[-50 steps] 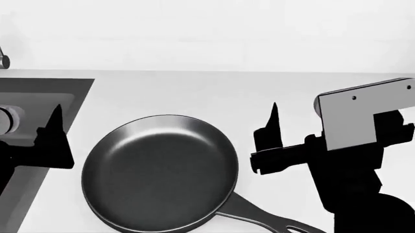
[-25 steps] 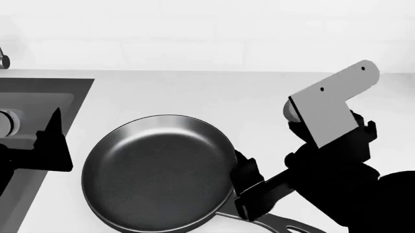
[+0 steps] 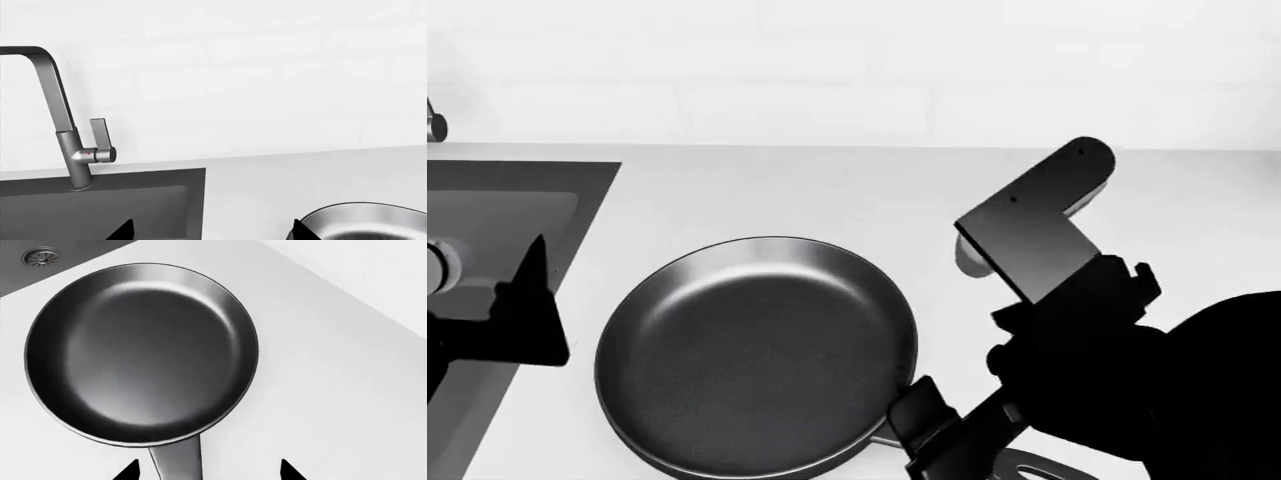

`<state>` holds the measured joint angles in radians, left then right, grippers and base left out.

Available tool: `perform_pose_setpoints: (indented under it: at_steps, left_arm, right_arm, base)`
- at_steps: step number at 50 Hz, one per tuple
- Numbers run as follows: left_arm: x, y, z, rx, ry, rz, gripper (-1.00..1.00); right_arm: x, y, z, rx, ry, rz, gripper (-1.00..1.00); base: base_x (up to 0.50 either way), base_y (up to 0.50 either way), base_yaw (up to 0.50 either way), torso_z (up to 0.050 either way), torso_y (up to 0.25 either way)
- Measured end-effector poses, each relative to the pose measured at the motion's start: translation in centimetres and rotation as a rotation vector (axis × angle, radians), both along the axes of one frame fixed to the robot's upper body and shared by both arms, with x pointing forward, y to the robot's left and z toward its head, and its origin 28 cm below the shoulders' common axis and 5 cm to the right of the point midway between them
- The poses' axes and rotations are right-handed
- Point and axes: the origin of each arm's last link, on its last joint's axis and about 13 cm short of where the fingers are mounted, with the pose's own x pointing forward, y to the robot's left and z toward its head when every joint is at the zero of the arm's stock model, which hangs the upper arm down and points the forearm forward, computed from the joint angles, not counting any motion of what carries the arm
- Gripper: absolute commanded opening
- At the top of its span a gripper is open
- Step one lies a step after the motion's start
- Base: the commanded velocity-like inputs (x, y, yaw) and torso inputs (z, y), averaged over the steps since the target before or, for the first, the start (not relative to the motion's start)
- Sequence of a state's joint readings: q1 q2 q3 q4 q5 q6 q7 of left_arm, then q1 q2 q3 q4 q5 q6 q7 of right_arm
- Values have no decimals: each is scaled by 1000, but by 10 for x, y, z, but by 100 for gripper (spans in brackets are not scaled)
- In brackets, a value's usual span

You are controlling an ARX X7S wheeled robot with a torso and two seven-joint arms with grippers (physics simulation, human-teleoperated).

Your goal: Pick the pan and sponge and place them into the sink. Then turn on the water.

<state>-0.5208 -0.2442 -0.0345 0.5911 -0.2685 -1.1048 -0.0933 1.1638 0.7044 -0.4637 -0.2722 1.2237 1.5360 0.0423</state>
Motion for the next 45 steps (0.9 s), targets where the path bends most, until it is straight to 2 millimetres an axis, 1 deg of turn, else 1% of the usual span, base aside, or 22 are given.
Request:
perform_pose_setpoints:
  at_steps: [9,17,22,27,32,39,45]
  left_arm:
    - [-2,2,-1,-1,3,5,100]
    - [-2,3,-1,-2,4,8,100]
    - [-2,2,-2,-2,4,9,100]
    - [-3,3,-3,-3,8,12,100]
    - [-3,4,-5,-4,12,14,100]
    - [-3,4,-7,-5,16,16,100]
    - [-3,4,-8,-5,19,17,100]
  right_arm:
    - [10,5,0,-38,53,37,100]
    - [17,9,-7,-56,98,63,100]
    - [20,11,-13,-65,125,74,100]
    - [25,14,-29,-73,170,88,100]
    - [27,16,-39,-81,201,100,100]
    - [29,18,-49,-89,227,109,100]
    - [32,19,-54,-94,235,112,100]
  base:
    - [0,0,0,0,0]
    - [0,0,0,0,0]
    - [0,0,0,0,0]
    - [0,0,0,0,0]
    - [0,0,0,0,0]
    - [0,0,0,0,0]
    - [0,0,0,0,0]
